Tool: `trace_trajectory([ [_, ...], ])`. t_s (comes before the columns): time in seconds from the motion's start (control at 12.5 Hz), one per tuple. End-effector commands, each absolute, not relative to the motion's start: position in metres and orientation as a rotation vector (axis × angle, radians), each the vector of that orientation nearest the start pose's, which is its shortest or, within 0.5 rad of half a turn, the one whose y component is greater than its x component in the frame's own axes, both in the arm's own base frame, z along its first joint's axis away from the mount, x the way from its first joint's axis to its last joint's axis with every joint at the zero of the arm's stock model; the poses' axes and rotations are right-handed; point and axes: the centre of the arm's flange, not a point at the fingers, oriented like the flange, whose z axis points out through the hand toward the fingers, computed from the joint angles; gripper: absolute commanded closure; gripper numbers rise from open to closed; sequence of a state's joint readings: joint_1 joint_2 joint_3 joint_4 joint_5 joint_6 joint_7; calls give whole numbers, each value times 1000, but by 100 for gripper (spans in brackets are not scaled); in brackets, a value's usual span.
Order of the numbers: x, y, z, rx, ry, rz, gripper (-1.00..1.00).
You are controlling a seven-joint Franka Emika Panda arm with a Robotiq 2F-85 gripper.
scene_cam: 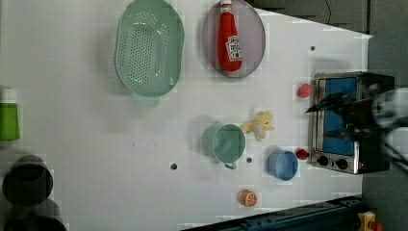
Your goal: Pick banana from table and place on oven.
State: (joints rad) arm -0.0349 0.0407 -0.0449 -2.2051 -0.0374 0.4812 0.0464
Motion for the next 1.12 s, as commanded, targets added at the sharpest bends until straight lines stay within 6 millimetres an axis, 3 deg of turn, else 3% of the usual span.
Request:
trace_trajectory([
  [0.08, 512, -33, 344, -2875, 1390, 109, -100],
  [0.56, 483, -27, 227, -2883, 1369, 107, -100],
  [0.96, 478, -23, 167, -2895, 1358, 131, -100],
  [1.04, 477, -22, 160, -2895, 1356, 130, -93],
  [1.12, 477, -21, 156, -2896, 1351, 128, -69],
])
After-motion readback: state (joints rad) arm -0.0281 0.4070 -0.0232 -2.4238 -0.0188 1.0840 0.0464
